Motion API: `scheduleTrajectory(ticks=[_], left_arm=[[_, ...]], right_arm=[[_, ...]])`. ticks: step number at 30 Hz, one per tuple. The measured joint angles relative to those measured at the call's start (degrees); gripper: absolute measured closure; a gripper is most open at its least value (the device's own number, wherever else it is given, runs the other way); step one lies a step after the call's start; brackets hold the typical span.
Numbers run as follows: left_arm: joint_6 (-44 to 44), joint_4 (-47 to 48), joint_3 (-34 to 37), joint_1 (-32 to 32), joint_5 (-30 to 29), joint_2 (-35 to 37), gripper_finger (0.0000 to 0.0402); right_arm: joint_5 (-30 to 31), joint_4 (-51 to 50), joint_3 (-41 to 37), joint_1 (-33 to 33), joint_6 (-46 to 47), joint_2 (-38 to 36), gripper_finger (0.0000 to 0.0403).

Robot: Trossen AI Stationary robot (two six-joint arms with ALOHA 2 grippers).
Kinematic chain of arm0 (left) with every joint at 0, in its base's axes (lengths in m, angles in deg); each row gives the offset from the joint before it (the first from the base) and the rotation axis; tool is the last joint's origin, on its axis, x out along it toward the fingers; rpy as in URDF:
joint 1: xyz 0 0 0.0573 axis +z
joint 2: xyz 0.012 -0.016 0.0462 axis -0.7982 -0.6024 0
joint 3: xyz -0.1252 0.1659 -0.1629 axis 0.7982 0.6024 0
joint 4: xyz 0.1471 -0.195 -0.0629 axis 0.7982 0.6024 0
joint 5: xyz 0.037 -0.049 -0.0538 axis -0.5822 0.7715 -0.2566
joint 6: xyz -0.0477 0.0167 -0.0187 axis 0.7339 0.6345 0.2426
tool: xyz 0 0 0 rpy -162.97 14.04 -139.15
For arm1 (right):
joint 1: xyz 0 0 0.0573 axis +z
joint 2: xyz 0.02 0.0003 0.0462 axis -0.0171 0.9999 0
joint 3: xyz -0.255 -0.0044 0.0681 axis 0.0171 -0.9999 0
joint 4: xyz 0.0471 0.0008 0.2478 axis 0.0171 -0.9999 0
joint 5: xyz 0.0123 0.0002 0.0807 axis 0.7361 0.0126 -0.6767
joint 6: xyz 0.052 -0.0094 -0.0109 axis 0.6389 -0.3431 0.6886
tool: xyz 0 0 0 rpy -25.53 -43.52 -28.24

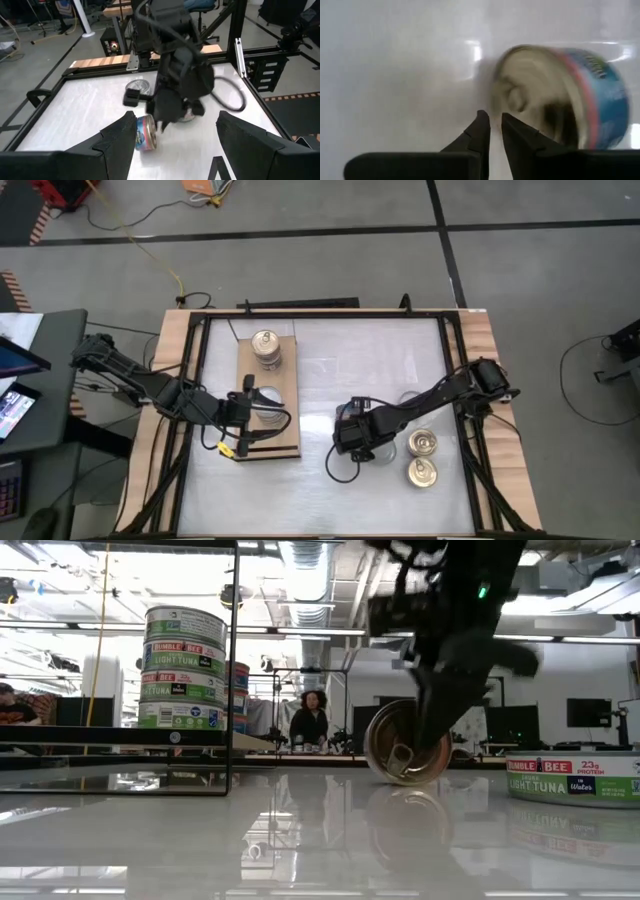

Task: Stack canned seafood by type on shelf
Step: Stack the blue-pink tuna can on top of the other blue-pink tuna can on the shelf

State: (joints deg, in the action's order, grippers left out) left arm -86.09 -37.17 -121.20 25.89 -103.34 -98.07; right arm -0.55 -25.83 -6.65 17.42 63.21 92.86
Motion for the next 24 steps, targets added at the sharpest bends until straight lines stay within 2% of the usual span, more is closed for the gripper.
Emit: scheduleTrajectory(ticks=[4, 10, 13, 20, 24], left_arm=[[-0.02, 0.57, 0.0, 0.0, 0.0, 0.0, 0.0141], [0.67, 2.53, 0.0, 0.0, 2.07, 0.0, 0.0141], [1.18, 4.5, 0.0, 0.0, 2.16, 0.0, 0.0141], [4.5, 11.27, 0.0, 0.0, 2.87, 0.08, 0.0141], [4.74, 12.38, 0.0, 0.0, 5.61, 0.11, 0.0141]], right_arm=[[-4.94, -6.17, 3.86, 0.46, -1.43, -0.5, 0.0316], [-5.14, -10.14, 8.09, -0.65, -1.97, -0.96, 0.0298], [-5.16, -11.45, 9.01, -1.88, -2.12, -0.94, 0.0262], [-5.42, -16.23, 13.01, -3.87, -1.7, -0.96, 0.015], [-5.44, -16.41, 15.68, -4.02, -2.19, -0.94, 0.0111]])
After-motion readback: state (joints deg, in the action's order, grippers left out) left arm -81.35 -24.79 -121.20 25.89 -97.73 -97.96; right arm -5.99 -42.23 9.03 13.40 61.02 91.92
